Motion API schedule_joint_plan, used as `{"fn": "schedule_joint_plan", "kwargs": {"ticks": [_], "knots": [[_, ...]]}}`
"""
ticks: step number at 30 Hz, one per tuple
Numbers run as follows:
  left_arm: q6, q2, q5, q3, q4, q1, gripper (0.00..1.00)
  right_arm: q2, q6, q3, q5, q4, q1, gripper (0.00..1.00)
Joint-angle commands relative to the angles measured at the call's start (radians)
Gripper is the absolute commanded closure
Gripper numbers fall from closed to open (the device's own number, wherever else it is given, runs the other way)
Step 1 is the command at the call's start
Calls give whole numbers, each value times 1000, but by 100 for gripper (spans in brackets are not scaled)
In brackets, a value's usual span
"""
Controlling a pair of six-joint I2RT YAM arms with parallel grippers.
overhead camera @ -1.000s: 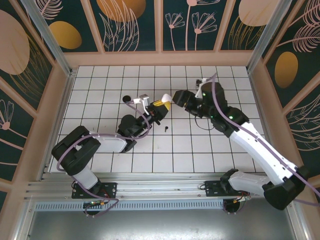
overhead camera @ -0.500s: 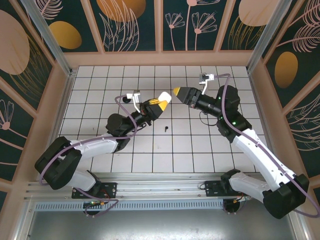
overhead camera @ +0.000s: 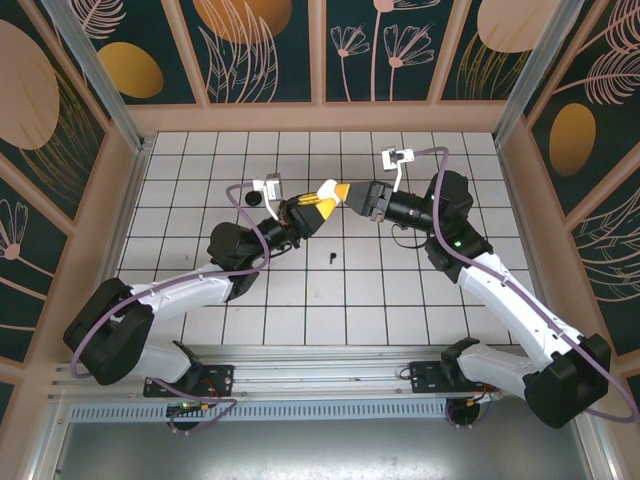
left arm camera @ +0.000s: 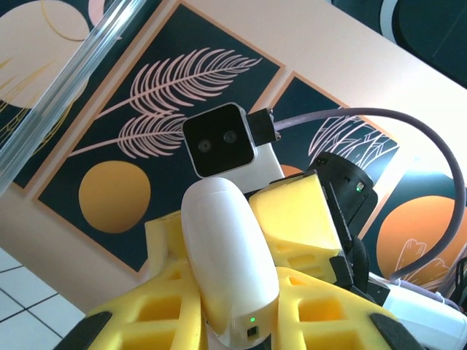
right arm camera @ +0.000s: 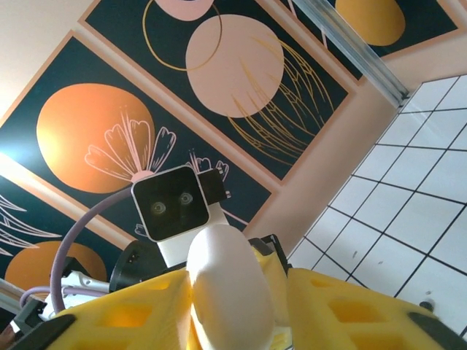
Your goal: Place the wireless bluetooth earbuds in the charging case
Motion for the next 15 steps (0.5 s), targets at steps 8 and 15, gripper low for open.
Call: {"fn": "schedule_joint_plan", "kwargs": {"ticks": [8, 15], "knots": [[-7, -30, 37, 30, -24, 4, 81, 63, -24, 21, -113, 71, 14, 83], [45, -96, 8, 15, -171, 18, 54, 61, -189, 89, -65, -89, 12, 95]]}}
